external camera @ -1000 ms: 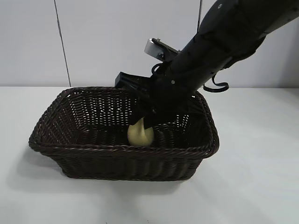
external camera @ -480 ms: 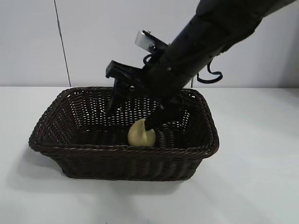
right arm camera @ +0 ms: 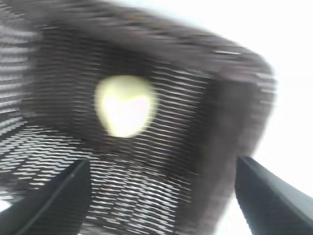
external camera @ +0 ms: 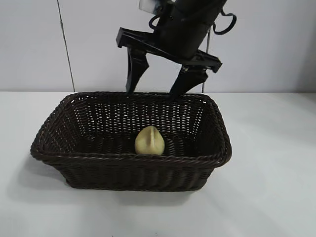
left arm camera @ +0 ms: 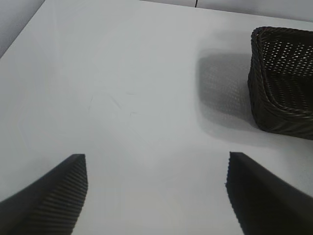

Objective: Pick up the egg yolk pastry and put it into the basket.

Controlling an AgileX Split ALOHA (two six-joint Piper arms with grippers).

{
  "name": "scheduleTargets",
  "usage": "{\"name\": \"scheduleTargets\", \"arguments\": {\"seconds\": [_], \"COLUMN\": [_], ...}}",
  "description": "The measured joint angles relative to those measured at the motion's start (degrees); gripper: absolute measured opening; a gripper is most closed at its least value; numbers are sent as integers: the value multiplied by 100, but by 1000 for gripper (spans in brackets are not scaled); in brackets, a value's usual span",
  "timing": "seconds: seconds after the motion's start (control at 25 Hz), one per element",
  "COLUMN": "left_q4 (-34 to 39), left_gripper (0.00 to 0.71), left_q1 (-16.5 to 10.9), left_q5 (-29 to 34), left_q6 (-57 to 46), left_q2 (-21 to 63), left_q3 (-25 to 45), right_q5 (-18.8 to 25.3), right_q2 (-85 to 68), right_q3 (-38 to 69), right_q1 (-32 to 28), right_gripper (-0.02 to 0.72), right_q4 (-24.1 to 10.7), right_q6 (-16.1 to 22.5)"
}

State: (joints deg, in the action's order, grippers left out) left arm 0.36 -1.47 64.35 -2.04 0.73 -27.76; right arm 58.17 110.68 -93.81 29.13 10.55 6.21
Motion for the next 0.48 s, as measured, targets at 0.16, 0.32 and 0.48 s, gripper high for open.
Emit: {"name": "scheduleTargets", "arguments": {"seconds": [0.16, 0.32, 0.48], "left_q4": [0, 0, 0], "left_gripper": [571, 571, 571], "left_q1": [0, 0, 0], "left_q5": [0, 0, 0], "left_q6": [0, 0, 0], "left_q2": [0, 0, 0], "left_q3": [0, 0, 0], "right_q5": [630, 1050, 1148], "right_q2": [0, 0, 0], "right_q3": [-297, -343, -343], "right_q1": [-359, -878, -1508], "right_gripper": [579, 579, 579], "right_q4": [-180, -357, -521], "right_q6": [15, 44, 79]}}
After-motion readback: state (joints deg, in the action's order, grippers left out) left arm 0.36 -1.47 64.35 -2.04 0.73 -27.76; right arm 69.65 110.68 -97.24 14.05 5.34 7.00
